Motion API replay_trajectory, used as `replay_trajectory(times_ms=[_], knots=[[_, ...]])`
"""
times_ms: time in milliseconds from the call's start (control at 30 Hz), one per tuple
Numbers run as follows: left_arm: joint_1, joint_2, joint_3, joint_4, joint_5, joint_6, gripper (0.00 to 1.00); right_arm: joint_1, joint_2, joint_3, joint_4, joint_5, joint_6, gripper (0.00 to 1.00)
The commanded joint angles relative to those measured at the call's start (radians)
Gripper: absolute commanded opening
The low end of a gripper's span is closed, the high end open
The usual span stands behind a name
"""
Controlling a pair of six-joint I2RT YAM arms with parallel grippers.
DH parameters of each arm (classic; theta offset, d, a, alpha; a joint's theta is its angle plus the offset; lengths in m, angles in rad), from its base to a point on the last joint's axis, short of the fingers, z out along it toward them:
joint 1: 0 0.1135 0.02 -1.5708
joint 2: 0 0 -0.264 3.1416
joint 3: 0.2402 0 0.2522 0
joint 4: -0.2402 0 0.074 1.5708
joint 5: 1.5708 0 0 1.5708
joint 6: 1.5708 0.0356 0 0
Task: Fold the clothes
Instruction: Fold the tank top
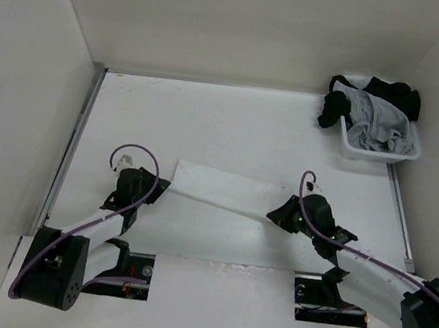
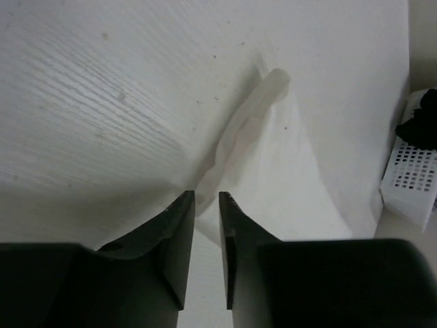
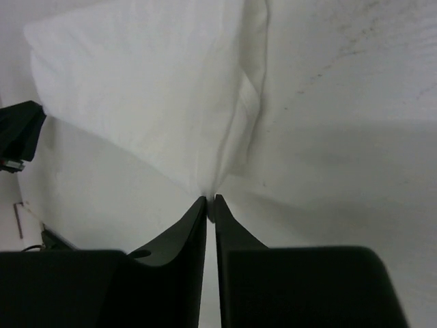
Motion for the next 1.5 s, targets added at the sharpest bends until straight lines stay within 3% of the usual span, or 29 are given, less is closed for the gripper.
replay_trajectory(times_ms=[0, 100, 267, 467, 600, 733, 800, 867, 1033, 1200, 1300, 1467], knots=[[0.027, -0.037, -0.014, 0.068, 0.013, 0.01, 0.24, 0.018, -0.011, 0.003, -0.015, 0.088, 0.043, 0.21], [0.061, -0.143, -0.011, 0.02, 0.011, 0.016, 0.26, 0.021, -0.055, 0.019, -0.044, 0.119, 0.025, 0.35], [0.014, -0.242, 0.047, -0.085, -0.059, 0.075, 0.25, -0.017, 0.03, 0.065, 0.04, 0.076, -0.033, 0.47], [-0.046, -0.214, 0.073, -0.061, -0.073, 0.088, 0.23, -0.122, 0.248, 0.105, 0.216, -0.039, -0.043, 0.48], [-0.06, -0.222, 0.086, -0.05, -0.067, 0.096, 0.23, -0.126, 0.362, 0.12, 0.288, -0.063, -0.017, 0.35], [-0.071, -0.226, 0.103, -0.05, -0.067, 0.102, 0.23, -0.129, 0.452, 0.111, 0.4, -0.112, 0.026, 0.16], [-0.075, -0.223, 0.107, -0.05, -0.067, 0.102, 0.23, -0.146, 0.452, 0.088, 0.446, -0.113, 0.054, 0.04], [-0.086, -0.217, 0.11, -0.05, -0.067, 0.101, 0.23, -0.172, 0.407, 0.062, 0.441, -0.093, 0.063, 0.0], [-0.135, -0.205, 0.124, -0.048, -0.076, 0.095, 0.23, -0.211, 0.149, 0.045, 0.2, -0.005, 0.023, 0.0], [-0.198, -0.194, 0.138, -0.03, -0.084, 0.076, 0.23, -0.208, -0.086, 0.15, -0.125, 0.104, -0.072, 0.0], [-0.23, -0.186, 0.145, -0.022, -0.088, 0.066, 0.23, -0.18, -0.102, 0.276, -0.257, 0.148, -0.142, 0.01], [-0.267, -0.182, 0.147, -0.001, -0.092, 0.055, 0.23, -0.038, 0.003, 0.468, -0.351, 0.239, -0.201, 0.01]])
